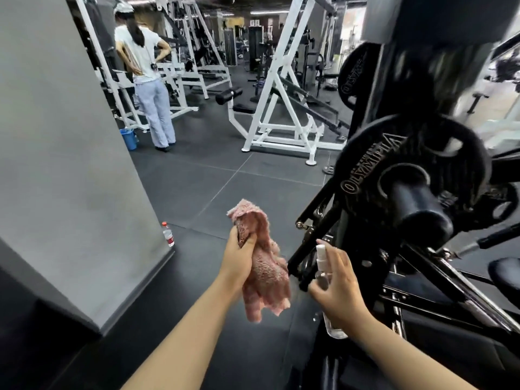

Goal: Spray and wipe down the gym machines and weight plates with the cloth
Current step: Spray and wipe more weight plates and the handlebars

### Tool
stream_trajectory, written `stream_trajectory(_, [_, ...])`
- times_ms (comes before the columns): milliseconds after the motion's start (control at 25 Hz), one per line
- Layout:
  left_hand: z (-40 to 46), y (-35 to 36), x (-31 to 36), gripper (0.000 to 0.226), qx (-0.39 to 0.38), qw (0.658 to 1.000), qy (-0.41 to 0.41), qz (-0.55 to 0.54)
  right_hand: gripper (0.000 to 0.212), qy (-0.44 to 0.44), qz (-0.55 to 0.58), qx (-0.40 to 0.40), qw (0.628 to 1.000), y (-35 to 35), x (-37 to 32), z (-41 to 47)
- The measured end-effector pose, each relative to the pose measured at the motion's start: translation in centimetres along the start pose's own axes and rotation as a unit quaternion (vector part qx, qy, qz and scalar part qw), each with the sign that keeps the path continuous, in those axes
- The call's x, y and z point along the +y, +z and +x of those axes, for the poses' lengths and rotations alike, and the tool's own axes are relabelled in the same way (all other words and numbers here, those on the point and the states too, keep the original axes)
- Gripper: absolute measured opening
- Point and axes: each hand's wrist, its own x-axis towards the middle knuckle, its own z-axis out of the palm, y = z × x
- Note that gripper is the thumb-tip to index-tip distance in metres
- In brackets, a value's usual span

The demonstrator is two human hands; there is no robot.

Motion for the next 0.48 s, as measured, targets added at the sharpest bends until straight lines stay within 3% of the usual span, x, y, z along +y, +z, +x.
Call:
stream_trajectory(280, [10.6,-9.0,4.1,0.017,-0.084,0.992,-0.082,-0.039,0.068,0.104,0.028,0.095,0.99,7.7,-2.4,7.9])
stream_trajectory(480, [19.1,-11.8,5.8,0.019,-0.12,0.984,-0.123,-0.044,0.065,0.167,0.051,0.156,0.972,12.5,-4.9,13.1])
